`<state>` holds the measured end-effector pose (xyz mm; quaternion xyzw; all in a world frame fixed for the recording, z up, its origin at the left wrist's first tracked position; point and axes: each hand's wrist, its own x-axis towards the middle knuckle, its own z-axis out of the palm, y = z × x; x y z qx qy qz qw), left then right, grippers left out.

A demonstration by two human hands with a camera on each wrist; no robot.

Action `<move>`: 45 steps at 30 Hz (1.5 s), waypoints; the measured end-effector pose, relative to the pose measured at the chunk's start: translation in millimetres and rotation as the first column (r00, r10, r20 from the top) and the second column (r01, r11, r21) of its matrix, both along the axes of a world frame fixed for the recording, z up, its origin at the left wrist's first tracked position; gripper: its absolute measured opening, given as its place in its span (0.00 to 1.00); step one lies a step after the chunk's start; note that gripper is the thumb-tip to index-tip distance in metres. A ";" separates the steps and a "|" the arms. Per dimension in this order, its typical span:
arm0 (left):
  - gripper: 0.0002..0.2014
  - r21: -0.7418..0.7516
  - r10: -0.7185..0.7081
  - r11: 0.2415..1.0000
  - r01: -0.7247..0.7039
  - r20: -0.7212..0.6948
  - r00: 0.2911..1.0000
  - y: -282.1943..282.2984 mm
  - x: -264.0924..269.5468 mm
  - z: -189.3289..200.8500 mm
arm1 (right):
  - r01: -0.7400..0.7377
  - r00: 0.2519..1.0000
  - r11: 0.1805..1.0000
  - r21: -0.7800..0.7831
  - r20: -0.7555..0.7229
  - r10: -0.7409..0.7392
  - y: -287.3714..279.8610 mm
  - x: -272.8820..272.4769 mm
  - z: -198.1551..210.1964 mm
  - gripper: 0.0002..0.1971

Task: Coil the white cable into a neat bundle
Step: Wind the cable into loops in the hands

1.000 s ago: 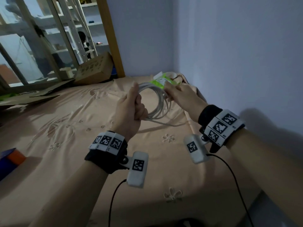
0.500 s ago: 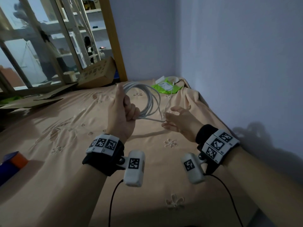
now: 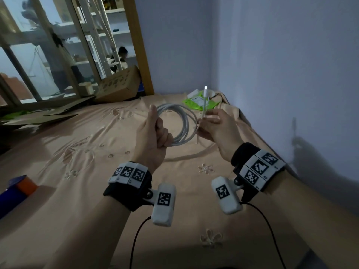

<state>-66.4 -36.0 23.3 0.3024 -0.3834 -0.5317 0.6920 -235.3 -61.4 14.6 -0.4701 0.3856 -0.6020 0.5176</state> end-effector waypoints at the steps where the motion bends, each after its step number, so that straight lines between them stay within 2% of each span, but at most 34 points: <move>1: 0.25 0.010 -0.005 1.000 0.005 0.002 1.000 0.2 -0.9 -1.6 | 0.001 0.999 0.999 -0.032 -0.053 -0.002 -0.1 0.8 1.4 0.12; 5: 0.25 0.051 -0.035 0.998 0.034 0.002 0.999 0.7 -5.0 -3.8 | 0.048 0.952 0.972 -0.229 -0.285 -0.114 0.9 5.7 3.2 0.11; 9: 0.25 0.121 -0.092 0.989 0.090 0.007 0.996 3.3 -8.4 -3.8 | 0.013 0.903 0.940 -0.340 -0.400 -0.157 2.3 7.2 0.6 0.13; 11: 0.26 0.151 -0.106 0.983 0.104 0.002 0.994 5.0 -10.2 -3.7 | -0.011 0.901 0.936 -0.352 -0.410 -0.144 3.2 7.5 1.1 0.13; 15: 0.26 0.186 -0.115 0.976 0.112 0.009 0.993 6.7 -12.1 -3.6 | -0.139 0.965 0.956 -0.257 -0.253 0.072 10.2 10.6 4.1 0.14; 17: 0.26 0.191 -0.116 0.975 0.112 0.011 0.993 6.3 -12.9 -4.8 | -0.164 0.965 0.956 -0.243 -0.242 0.104 13.1 11.9 5.5 0.15; 22: 0.25 0.201 -0.142 0.971 0.130 0.045 0.989 7.2 -20.5 -8.5 | -0.139 0.941 0.948 -0.286 -0.336 0.037 15.5 13.4 4.5 0.17; 26: 0.25 0.192 -0.187 0.967 0.169 0.077 0.979 9.1 -26.7 -11.3 | -0.114 0.922 0.931 -0.347 -0.386 -0.031 9.9 12.2 -3.5 0.12; 30: 0.30 0.223 -0.272 0.939 0.261 0.021 0.962 9.1 -27.1 -10.3 | -0.123 0.937 0.930 -0.347 -0.350 -0.006 13.4 8.5 0.4 0.11; 34: 0.36 0.227 -0.380 0.904 0.361 0.042 0.924 8.8 -20.5 -5.4 | -0.182 0.888 0.909 -0.375 -0.460 -0.012 12.9 5.5 4.5 0.10; 36: 0.33 0.248 -0.429 0.884 0.396 0.097 0.898 9.9 -17.7 -1.6 | -0.235 0.842 0.893 -0.384 -0.540 -0.011 11.8 3.7 4.8 0.11; 38: 0.25 0.262 -0.459 0.872 0.413 0.146 0.876 12.1 -16.4 0.4 | -0.298 0.797 0.867 -0.399 -0.604 -0.004 11.2 1.3 5.5 0.11; 40: 0.21 0.257 -0.474 0.866 0.428 0.154 0.867 13.7 -15.8 0.6 | -0.329 0.817 0.874 -0.358 -0.572 0.073 10.7 -0.9 7.2 0.09; 42: 0.20 0.229 -0.465 0.875 0.426 0.155 0.872 12.9 -15.1 -0.4 | -0.306 0.881 0.908 -0.287 -0.446 0.156 9.3 -2.6 8.2 0.06; 45: 0.19 0.190 -0.450 0.887 0.422 0.144 0.881 11.5 -14.1 -2.3 | -0.294 0.937 0.948 -0.123 -0.233 0.261 5.9 -4.6 7.3 0.09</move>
